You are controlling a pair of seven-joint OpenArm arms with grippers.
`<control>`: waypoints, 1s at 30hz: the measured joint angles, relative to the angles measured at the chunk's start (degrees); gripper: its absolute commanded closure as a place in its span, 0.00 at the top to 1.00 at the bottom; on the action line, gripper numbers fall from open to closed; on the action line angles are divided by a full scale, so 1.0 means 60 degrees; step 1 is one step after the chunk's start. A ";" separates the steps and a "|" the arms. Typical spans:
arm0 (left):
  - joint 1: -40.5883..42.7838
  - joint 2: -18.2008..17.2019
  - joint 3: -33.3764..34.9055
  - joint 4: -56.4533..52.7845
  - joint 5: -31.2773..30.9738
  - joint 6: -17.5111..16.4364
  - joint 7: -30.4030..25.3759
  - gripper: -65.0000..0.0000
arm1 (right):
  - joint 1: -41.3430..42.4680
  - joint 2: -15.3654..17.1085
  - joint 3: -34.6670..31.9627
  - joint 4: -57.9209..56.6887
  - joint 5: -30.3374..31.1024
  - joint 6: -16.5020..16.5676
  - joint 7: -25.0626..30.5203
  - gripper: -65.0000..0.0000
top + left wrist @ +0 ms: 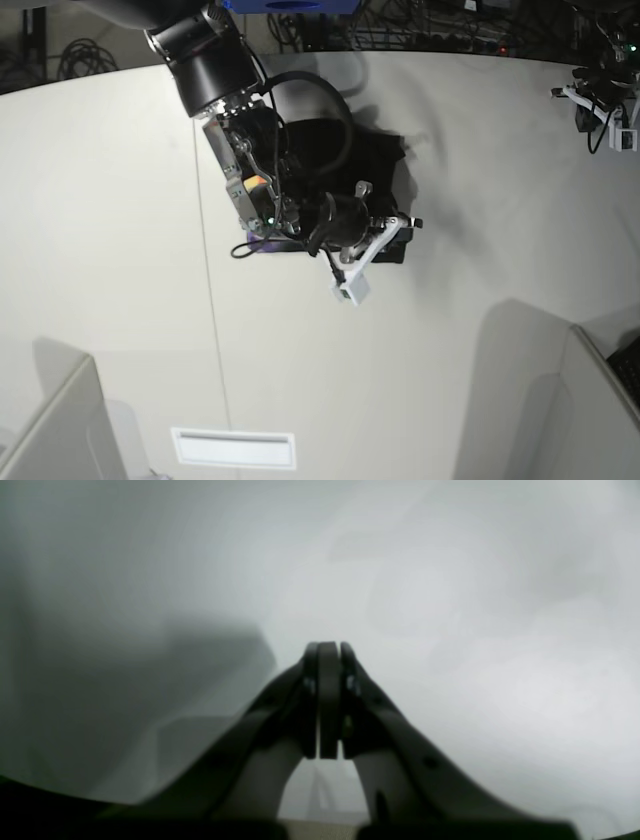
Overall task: Fold the T-shirt properly
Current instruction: 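Grasp the folded bundle edges with both grippers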
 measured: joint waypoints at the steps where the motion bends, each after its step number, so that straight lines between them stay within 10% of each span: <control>1: -0.0047 -0.0029 -0.0011 -0.0226 -0.0011 0.0000 -0.0044 0.00 | 0.0069 0.0044 -0.0186 0.0178 -0.0076 -0.0025 0.0022 0.00; 13: -0.0076 -0.0178 -0.0029 -0.0579 0.0015 0.0004 0.0022 0.00 | -0.0637 0.0860 0.0495 0.3129 0.0066 -0.0073 -0.2393 0.00; 20: 0.0026 -0.0149 0.0630 -0.0095 0.0157 0.0015 0.0117 0.00 | -0.1519 0.1836 0.0226 0.1657 -0.0204 -0.0098 -0.0925 0.00; 30: 0.0051 0.0827 0.1880 0.2244 0.0040 0.0007 0.0091 0.00 | -0.1027 0.1570 -0.1679 -0.0080 -0.0087 -0.0102 0.0652 0.00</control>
